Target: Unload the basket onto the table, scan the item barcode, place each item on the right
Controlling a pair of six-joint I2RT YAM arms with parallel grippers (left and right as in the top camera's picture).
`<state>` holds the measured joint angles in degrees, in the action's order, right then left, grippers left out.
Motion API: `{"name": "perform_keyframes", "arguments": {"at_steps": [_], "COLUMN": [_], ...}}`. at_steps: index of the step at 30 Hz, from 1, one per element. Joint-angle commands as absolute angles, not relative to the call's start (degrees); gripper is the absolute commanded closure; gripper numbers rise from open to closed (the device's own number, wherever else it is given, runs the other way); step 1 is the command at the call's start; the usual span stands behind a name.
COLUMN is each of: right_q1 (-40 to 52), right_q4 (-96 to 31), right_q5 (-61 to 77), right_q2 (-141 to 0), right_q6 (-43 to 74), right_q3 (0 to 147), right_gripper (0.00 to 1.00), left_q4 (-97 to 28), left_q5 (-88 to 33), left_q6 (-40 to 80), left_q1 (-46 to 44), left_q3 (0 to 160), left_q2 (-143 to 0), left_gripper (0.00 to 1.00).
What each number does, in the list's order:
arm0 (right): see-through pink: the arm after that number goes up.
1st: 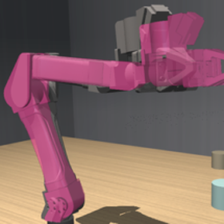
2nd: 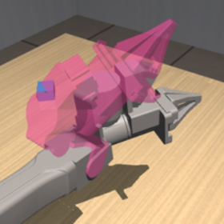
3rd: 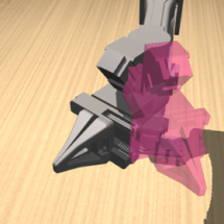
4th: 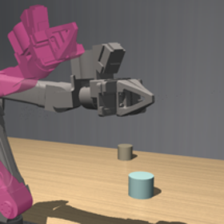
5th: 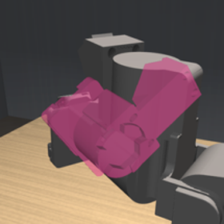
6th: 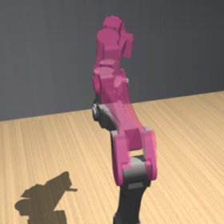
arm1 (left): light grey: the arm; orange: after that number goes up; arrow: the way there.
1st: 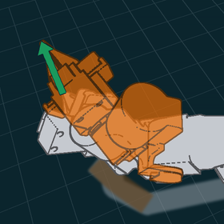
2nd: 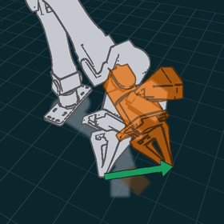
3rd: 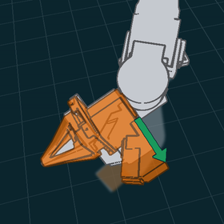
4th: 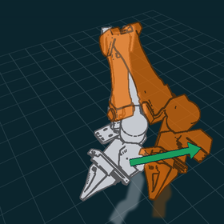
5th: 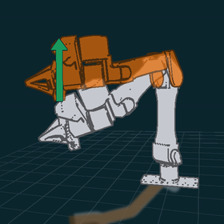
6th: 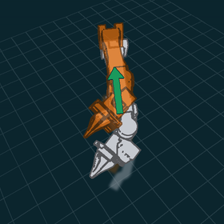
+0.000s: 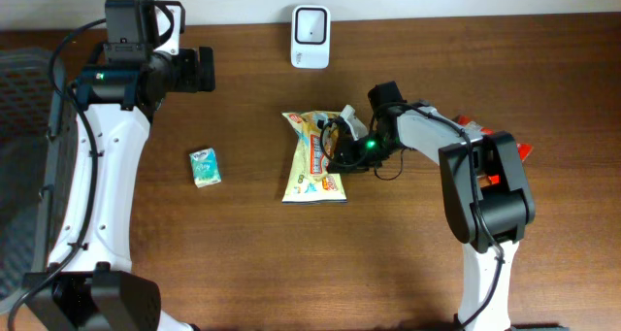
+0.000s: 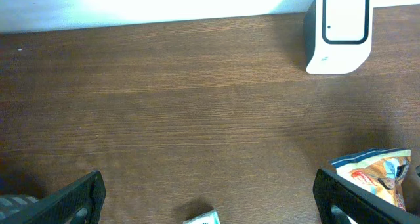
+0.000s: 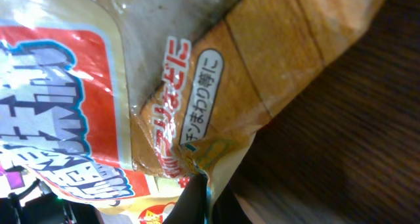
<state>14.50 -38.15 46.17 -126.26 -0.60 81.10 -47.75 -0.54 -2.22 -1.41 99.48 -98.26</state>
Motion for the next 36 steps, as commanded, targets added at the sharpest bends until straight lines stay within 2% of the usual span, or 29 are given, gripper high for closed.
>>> {"name": "perform_keyframes", "arguments": {"at_steps": [1,5,9,13,16,18,24,29,36], "right_q1": [13.8,12.4,14.0,21.8,31.1,36.6,46.0,50.8,46.7], "right_q4": [-37.5,-39.0,-44.1,-49.4,-53.2,-55.0,-55.2,-50.9,-49.1], "right_q5": [40.6,36.3,23.8,-3.4,-27.7,-34.9,-31.2,-32.1,-26.0], "right_q2": [-126.3,-119.7,-109.6,-101.7,-101.7,-103.9,-114.2,-114.4,-114.0], "right_q6": [2.2,3.9,4.0,7.4,10.5,10.7,11.5,12.5,14.0], "right_q3": [80.4,82.0,83.6,83.6,83.6,83.6,83.6,83.6,83.6], "right_gripper": [0.96,0.96,0.96,0.96,0.96,0.96,0.96,0.96,0.96], "left_q4": [-47.7,-47.7,-47.7,-47.7,-47.7,-47.7,-47.7,-47.7,-47.7], "left_q5": [-0.2,-0.2,-0.2,-0.2,-0.2,-0.2,-0.2,-0.2,-0.2], "left_q6": [-3.1,-3.1,-3.1,-3.1,-3.1,-3.1,-3.1,-3.1,-3.1], "left_q1": [-1.1,-1.1,-1.1,-1.1,-1.1,-1.1,-1.1,-1.1,-1.1], "left_q3": [99.6,99.6,99.6,99.6,99.6,99.6,99.6,99.6,99.6], "left_q2": [-98.6,-98.6,-98.6,-98.5,-98.6,-98.6,-98.5,-98.6,-98.6], "left_gripper": [0.01,0.01,0.01,0.01,0.01,0.01,0.01,0.01,0.01]}}
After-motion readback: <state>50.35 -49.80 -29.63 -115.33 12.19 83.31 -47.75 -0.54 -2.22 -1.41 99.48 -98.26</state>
